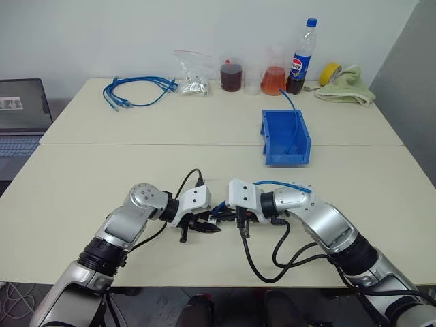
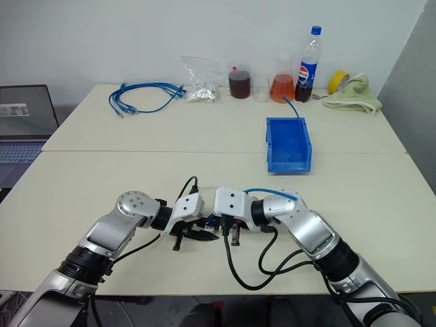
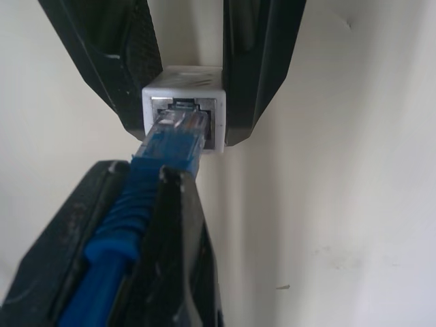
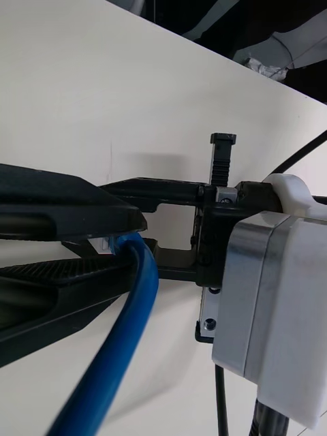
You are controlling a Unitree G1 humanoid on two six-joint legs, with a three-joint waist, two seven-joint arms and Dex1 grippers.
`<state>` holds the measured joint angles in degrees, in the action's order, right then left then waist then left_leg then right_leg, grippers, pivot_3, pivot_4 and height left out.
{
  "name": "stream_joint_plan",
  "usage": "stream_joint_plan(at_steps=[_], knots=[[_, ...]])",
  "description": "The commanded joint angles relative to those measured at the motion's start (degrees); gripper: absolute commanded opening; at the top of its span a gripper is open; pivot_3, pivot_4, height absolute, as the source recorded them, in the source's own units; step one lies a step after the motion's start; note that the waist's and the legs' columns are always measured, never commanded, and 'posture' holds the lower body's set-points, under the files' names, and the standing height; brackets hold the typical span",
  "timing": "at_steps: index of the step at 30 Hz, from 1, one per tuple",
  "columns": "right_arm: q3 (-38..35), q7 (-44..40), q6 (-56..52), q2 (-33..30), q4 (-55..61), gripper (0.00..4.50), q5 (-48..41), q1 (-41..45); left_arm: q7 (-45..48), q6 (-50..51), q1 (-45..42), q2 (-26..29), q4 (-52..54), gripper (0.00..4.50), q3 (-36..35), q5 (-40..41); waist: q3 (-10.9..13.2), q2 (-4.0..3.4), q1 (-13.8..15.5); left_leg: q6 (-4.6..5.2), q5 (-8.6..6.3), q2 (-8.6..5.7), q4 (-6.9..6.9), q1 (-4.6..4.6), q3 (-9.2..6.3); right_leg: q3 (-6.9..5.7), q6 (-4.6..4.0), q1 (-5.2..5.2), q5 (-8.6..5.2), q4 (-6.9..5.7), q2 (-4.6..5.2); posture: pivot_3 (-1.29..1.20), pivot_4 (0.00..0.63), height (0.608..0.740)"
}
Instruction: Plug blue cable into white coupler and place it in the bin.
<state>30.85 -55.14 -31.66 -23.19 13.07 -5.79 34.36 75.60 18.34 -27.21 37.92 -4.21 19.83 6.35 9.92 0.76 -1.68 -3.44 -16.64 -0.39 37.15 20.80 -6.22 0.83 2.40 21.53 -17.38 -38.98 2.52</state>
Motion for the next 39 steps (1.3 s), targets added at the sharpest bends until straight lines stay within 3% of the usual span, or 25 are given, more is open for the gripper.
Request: stream_joint_plan(at_steps=[1, 39], knots=[[1.4, -1.1, -0.5, 0.3, -1.1, 0.07, 0.3, 0.1, -0.4, 0.6, 0.8, -0.7, -1.0, 0.83, 2.5, -1.7, 0.0, 0.00, 0.0, 0.00, 0.00, 0.00, 0.00, 0.00, 0.00, 0.00, 0.00, -0.01, 0.00, 0.00, 0.00, 0.00, 0.150, 0.740], [9.8, -6.1, -0.8, 2.0, -6.0, 0.07, 3.9, -0.2, -1.3, 2.0, 2.2, -0.6, 0.6, 0.83, 2.4, -1.3, -1.0, -0.31, -0.2, 0.02, -0.01, 0.02, -0.09, -0.26, 0.02, 0.04, 0.01, -0.17, -0.01, 0.02, -0.05, 0.00, 0.150, 0.740]])
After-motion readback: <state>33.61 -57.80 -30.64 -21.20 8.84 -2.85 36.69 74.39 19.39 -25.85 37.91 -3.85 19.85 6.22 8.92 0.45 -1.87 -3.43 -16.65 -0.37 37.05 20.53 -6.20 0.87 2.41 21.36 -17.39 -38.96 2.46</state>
